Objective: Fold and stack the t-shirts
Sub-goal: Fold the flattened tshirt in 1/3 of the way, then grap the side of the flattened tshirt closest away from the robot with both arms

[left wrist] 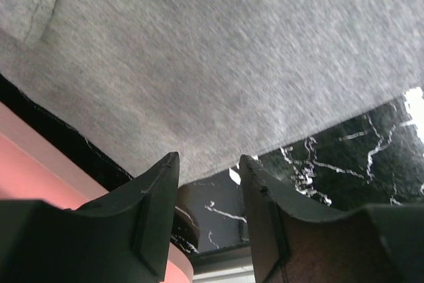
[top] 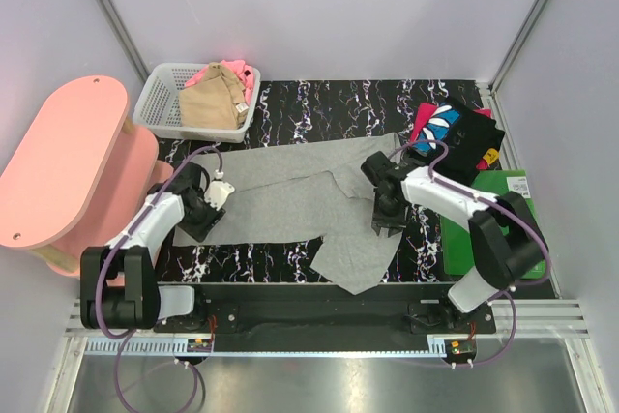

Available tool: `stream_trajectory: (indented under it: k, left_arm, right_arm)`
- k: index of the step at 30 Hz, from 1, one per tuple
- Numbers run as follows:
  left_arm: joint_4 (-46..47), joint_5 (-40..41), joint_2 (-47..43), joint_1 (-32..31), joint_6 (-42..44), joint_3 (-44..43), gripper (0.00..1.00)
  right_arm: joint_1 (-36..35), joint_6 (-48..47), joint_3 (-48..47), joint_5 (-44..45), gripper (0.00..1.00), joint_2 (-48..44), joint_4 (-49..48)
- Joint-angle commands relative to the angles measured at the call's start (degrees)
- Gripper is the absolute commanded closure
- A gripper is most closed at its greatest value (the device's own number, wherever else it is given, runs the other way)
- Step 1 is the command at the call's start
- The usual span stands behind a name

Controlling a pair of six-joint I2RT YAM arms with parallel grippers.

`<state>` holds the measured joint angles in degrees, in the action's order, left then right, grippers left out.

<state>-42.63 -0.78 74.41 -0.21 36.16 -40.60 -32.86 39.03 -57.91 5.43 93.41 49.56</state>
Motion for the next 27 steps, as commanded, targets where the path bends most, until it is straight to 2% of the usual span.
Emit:
stream_trajectory:
  k: [1,5,9,13,27]
  left_arm:
    - [-5.25,-1.42,-4.8,0.12,1.1,-0.18,0.52]
    - [-6.32,-2.3,-6.56,0.21,1.1,0.87,0.5]
    - [-6.59,-2.47,-3.76,0.12,0.84,1.93,0.49]
    - [-5.45,-3.79,-0.77,0.12,0.75,1.75,0.48]
    - [-0.35,-2.38,10.04,0.21,-0.21,-0.97,0.48]
  right_arm:
    - [-0.27,-1.58,-2.3,1.95,0.62,-7.7,4.58]
    - [-1.76,-0.36,0.69,0.64,0.59,-12.54,4.76]
    - [-3.96,3.32,4.82,-1.47,0.57,-16.05,4.41]
    - [-5.37,5.44,8.86,-2.44,0.54,-16.85,2.74]
    - [-6.78,6.59,12.12,-3.76,0.53,-18.51,0.01]
